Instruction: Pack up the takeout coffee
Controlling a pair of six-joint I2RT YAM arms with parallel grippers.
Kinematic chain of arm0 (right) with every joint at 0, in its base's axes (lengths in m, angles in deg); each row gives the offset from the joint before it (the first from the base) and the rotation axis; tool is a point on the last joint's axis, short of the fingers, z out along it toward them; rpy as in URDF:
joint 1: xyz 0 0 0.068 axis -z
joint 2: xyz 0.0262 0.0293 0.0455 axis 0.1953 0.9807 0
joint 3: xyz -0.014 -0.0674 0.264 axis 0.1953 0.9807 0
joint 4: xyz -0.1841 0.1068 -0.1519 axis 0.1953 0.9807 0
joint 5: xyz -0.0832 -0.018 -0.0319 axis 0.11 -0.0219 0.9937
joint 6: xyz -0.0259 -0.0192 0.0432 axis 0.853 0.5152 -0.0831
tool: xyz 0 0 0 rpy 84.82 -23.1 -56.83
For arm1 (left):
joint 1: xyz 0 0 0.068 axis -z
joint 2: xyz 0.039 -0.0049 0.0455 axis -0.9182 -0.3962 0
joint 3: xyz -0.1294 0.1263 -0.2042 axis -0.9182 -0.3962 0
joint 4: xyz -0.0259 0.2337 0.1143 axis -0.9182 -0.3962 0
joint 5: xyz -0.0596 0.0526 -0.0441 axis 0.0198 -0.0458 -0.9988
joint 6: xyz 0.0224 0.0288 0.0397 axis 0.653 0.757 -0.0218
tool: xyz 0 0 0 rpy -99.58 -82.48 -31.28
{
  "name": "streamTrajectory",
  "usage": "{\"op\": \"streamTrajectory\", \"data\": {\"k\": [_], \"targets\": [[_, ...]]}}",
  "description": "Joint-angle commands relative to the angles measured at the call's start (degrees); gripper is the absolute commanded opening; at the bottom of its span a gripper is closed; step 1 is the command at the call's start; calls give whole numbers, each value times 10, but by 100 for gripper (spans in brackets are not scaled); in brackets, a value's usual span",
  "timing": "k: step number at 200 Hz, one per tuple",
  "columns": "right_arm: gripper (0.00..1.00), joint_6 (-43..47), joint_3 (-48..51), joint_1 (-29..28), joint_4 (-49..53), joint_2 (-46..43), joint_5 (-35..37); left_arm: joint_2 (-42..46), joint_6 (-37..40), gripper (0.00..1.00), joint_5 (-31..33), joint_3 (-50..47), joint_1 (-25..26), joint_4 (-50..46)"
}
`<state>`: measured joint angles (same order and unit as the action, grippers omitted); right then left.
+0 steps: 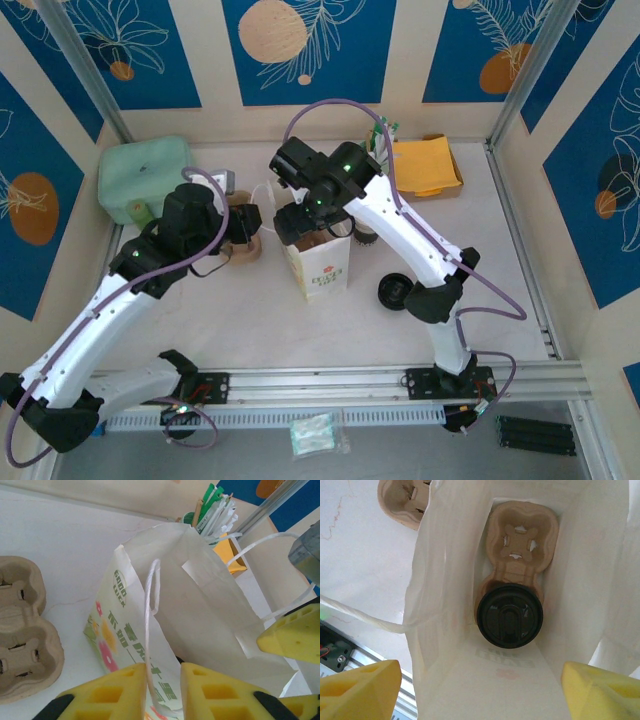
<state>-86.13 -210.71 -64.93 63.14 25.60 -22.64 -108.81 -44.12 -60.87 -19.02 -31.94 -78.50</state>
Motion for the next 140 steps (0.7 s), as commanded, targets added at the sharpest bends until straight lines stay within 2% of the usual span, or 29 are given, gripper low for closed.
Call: {"op": "streamTrajectory", "data": {"k": [1,140], "targets": [[84,-12,-5,-4,72,-29,11,8,8,29,-4,22,-4,9],[83,-26,-20,3,45,-96,6,1,24,53,-5,77,-4,8]]}}
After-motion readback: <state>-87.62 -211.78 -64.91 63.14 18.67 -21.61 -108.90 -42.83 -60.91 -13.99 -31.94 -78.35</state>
